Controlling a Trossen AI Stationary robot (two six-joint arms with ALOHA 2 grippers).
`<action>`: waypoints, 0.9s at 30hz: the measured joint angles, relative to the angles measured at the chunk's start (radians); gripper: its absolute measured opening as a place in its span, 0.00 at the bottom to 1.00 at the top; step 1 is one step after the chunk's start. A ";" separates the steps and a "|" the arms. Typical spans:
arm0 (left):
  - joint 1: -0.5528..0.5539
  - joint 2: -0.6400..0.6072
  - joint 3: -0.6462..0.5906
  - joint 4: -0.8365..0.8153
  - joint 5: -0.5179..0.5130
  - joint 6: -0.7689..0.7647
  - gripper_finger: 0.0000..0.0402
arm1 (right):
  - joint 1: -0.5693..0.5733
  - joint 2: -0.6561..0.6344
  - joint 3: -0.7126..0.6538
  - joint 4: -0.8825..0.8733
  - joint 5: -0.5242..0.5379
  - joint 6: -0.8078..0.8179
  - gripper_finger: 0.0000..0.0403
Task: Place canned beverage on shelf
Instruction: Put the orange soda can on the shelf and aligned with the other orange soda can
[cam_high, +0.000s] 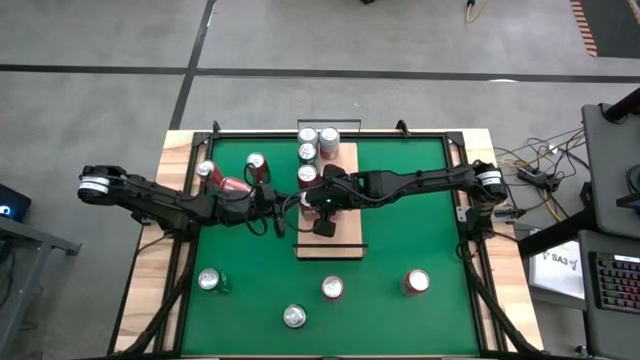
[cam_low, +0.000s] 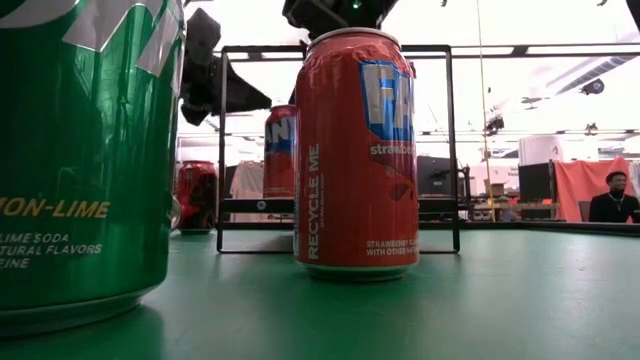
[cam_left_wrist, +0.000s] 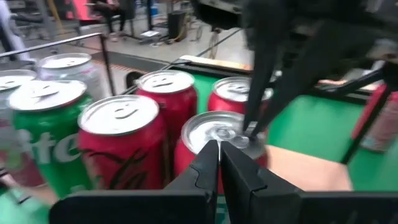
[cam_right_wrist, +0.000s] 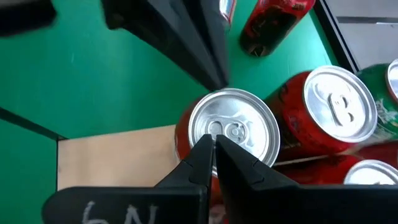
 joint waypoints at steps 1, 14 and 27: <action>0.000 0.000 0.000 -0.005 -0.012 0.001 0.00 | 0.000 0.002 0.000 0.008 -0.002 0.000 0.03; -0.003 -0.015 0.025 -0.046 0.000 0.049 0.00 | -0.001 -0.011 0.025 -0.024 -0.001 -0.029 0.03; -0.009 -0.016 0.031 -0.096 0.056 0.056 0.00 | -0.001 -0.001 0.021 -0.060 0.006 -0.034 0.03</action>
